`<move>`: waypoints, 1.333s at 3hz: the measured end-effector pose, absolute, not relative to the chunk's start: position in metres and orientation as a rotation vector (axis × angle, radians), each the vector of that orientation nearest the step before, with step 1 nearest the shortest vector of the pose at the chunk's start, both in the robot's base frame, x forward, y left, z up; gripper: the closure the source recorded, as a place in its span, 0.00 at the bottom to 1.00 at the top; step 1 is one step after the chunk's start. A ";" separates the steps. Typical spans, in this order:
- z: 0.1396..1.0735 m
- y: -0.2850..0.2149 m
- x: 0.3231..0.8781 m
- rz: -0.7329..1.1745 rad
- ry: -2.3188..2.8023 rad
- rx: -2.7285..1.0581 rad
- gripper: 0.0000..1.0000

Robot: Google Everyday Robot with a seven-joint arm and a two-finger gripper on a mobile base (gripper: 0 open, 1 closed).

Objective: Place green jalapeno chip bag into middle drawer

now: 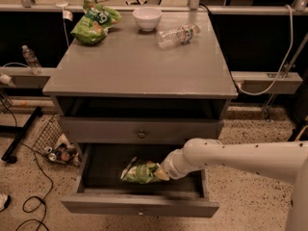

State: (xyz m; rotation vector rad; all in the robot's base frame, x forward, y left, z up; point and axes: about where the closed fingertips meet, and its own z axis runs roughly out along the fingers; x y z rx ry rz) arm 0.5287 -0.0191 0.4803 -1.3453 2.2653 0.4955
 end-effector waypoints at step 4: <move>0.482 -0.026 0.526 0.471 2.277 -1.334 0.00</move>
Offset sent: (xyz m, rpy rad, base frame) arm -0.0006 0.0009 -0.0006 0.0003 0.0014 0.0019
